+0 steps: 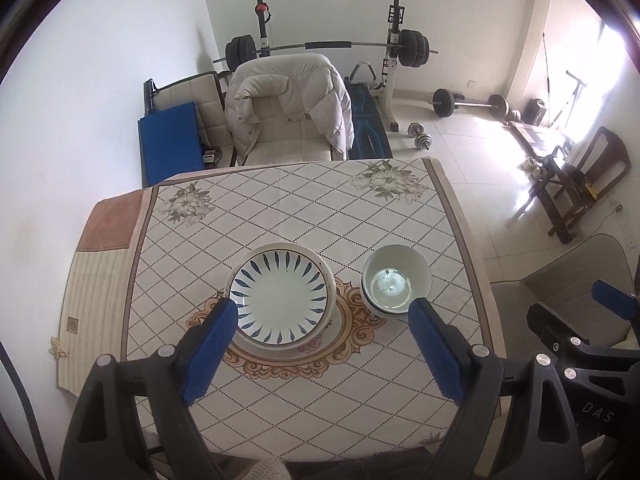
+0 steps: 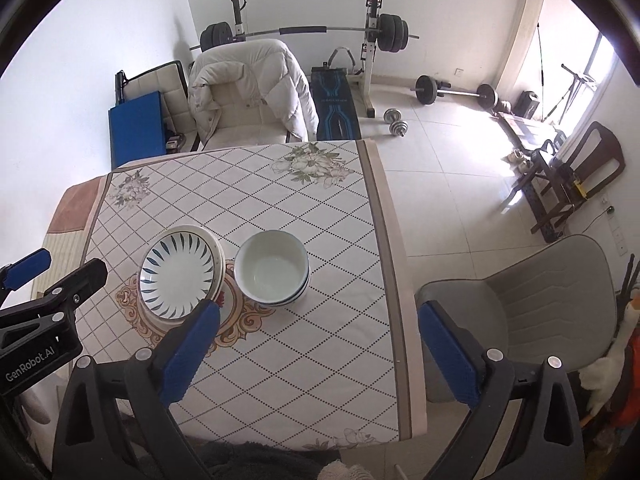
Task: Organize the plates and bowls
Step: 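Raise both grippers away from the bowl stack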
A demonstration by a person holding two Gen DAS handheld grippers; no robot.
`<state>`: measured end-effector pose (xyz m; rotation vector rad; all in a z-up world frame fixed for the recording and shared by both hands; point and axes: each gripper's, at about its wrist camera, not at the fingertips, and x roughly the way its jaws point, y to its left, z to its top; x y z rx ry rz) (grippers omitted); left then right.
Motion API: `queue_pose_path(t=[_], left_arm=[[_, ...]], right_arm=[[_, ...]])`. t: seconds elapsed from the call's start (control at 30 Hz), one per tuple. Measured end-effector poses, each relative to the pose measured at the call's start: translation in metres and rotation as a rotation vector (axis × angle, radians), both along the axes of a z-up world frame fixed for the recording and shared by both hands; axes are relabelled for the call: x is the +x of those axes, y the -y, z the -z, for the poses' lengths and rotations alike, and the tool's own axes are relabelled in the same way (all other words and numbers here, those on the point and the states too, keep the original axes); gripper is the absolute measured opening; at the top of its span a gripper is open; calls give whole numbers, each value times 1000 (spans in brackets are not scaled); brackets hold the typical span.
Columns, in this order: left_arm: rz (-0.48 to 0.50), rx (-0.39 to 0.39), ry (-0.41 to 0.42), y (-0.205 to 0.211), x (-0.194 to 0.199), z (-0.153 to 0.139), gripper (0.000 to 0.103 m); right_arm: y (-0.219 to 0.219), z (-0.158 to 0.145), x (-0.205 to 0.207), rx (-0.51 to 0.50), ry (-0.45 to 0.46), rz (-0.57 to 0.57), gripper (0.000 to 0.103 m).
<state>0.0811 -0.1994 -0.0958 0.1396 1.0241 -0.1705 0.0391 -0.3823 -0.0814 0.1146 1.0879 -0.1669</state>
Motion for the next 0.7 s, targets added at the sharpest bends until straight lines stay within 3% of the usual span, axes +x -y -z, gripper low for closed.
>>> queue_pose_path(t=[0.33,0.53,0.7], left_arm=[[-2,-28,-10,-1,-14,-2,87],[-11,-21,6,6,-7,0,87],[22,-14,-42,19,12,19,87]], right_arm=[[-8,-25,-36,-5,31,21,101],[-4,-26,-33,-11,39,31,102],[10,-16,-18,15,30,53,102]])
